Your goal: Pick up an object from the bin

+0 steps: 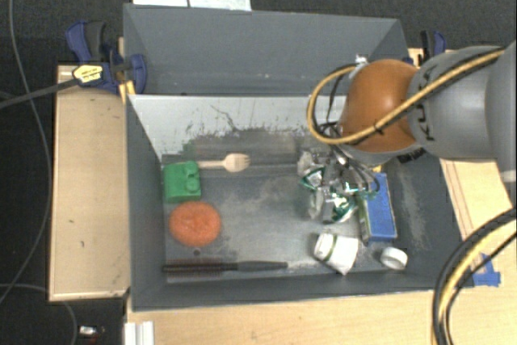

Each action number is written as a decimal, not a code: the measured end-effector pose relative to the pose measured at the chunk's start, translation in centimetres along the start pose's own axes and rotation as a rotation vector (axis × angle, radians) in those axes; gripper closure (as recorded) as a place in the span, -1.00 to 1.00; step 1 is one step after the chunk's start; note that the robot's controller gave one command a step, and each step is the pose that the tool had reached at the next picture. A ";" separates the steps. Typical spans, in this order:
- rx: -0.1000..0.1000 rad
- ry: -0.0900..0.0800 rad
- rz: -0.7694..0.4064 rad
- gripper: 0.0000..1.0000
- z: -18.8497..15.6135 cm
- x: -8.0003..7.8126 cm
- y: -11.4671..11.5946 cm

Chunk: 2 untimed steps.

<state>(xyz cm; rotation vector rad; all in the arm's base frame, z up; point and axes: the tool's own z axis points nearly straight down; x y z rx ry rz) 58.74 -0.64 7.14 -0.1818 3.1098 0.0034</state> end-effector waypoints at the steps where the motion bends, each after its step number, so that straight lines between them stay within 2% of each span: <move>1: 0.000 0.000 0.000 -1.00 0.1 0.0 -0.2; 2: -0.001 0.000 0.001 -1.00 0.1 0.0 -0.2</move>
Offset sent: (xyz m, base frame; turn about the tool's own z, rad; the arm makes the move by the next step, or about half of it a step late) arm 0.0000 0.0000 0.0000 0.0000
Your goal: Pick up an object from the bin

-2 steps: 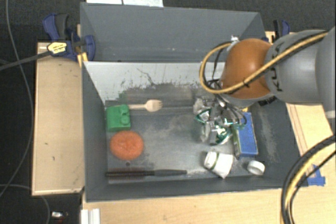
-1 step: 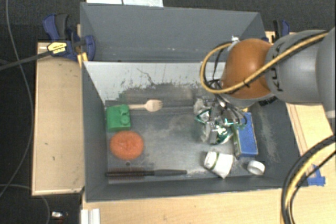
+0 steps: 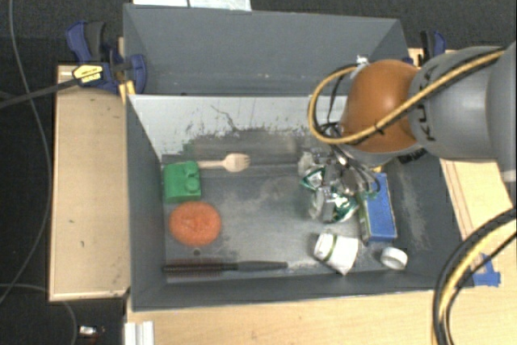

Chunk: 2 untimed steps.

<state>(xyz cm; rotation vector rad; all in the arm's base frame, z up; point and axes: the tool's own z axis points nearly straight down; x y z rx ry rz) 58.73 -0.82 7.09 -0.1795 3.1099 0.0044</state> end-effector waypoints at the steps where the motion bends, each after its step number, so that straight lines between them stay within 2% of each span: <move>1: -0.003 -0.004 0.079 -1.00 -0.1 3.6 -4.5; 2: -0.012 -0.008 0.114 -1.00 -0.3 3.6 -5.0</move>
Offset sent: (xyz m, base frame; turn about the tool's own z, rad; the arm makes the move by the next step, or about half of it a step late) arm -0.0151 -0.0279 -0.0009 0.1809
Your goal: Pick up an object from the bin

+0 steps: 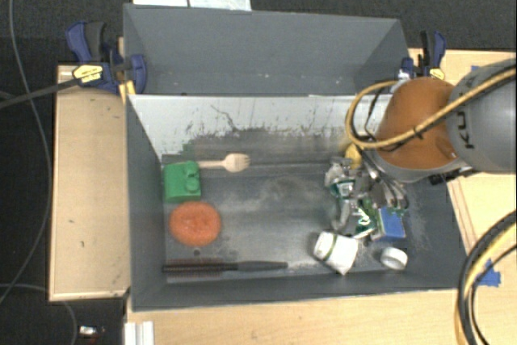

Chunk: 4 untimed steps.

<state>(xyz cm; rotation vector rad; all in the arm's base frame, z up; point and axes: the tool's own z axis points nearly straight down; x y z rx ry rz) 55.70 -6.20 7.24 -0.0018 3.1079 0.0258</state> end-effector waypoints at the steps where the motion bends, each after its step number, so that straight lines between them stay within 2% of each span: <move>1: -0.017 -0.002 -0.016 -1.00 -0.7 -0.1 -1.4; 2: -0.003 -0.002 -0.021 -1.00 -0.3 -0.1 0.1; 3: -0.030 -0.011 -0.068 -1.00 -0.3 1.2 -1.3; 4: -0.023 -0.005 -0.067 -1.00 -0.3 0.2 -0.7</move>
Offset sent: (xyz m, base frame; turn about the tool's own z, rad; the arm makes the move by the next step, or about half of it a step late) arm -0.0072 -0.0781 -0.0024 -0.1544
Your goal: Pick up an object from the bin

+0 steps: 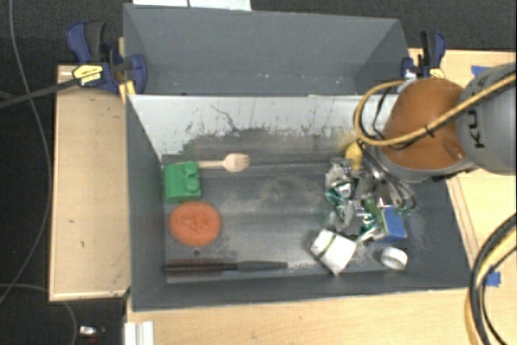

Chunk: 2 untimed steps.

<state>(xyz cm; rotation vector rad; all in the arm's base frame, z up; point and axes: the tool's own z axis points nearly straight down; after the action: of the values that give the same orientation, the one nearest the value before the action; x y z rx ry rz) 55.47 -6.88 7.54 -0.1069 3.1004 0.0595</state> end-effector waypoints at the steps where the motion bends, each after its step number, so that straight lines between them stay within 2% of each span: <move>1: -0.047 -0.019 -0.204 -1.00 -0.3 4.6 -0.7; 2: -0.046 -0.008 -0.204 -1.00 -0.1 4.8 -0.7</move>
Offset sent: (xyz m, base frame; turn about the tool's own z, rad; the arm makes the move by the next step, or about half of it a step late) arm 0.0113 -0.0716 -0.0025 -0.1055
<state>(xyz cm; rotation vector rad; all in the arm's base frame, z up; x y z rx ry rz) 50.74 -7.87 7.45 -0.4212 3.0610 0.1248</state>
